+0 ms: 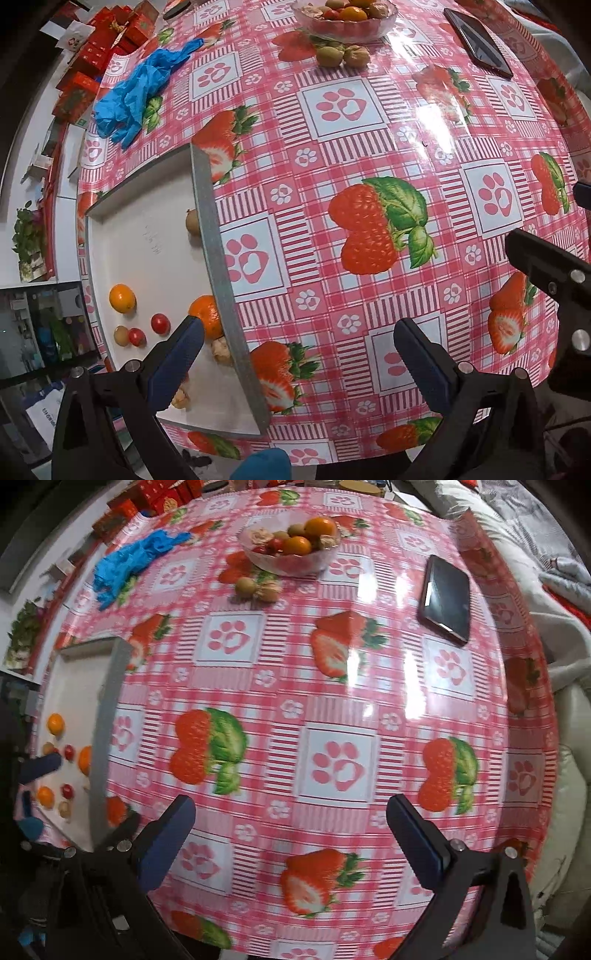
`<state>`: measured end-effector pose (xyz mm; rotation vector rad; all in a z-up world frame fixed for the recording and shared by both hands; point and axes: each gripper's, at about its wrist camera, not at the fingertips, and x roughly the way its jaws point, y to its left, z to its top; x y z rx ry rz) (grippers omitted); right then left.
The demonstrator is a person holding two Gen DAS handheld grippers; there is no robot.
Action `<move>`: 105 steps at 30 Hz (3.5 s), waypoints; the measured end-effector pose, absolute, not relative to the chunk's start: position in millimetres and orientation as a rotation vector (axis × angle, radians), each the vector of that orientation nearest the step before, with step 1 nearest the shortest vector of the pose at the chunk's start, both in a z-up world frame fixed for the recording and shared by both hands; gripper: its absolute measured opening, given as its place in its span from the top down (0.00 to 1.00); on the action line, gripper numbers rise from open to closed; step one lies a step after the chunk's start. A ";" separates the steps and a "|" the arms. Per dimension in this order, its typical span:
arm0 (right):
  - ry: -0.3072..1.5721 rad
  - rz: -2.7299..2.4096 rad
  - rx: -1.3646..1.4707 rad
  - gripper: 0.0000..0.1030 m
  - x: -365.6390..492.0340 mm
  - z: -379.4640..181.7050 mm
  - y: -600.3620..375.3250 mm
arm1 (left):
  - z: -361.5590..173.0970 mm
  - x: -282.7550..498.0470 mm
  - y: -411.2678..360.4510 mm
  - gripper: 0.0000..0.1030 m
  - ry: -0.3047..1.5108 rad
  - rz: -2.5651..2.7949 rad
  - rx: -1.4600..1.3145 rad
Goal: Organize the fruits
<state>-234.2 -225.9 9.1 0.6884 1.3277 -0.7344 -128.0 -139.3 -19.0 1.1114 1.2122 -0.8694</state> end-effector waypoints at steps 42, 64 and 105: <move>1.415 -0.876 0.892 0.00 -400.8 -89.4 -262.0 | -43.7 -188.2 -209.4 0.00 1.125 -0.821 1.182; 1.348 -0.909 0.834 0.00 -403.7 -74.1 -242.0 | -80.5 -210.5 -296.1 0.00 1.119 -0.979 0.738; 1.349 -0.943 0.881 0.00 -409.1 -71.5 -235.3 | -86.6 -229.6 -289.1 0.00 0.857 -1.040 0.526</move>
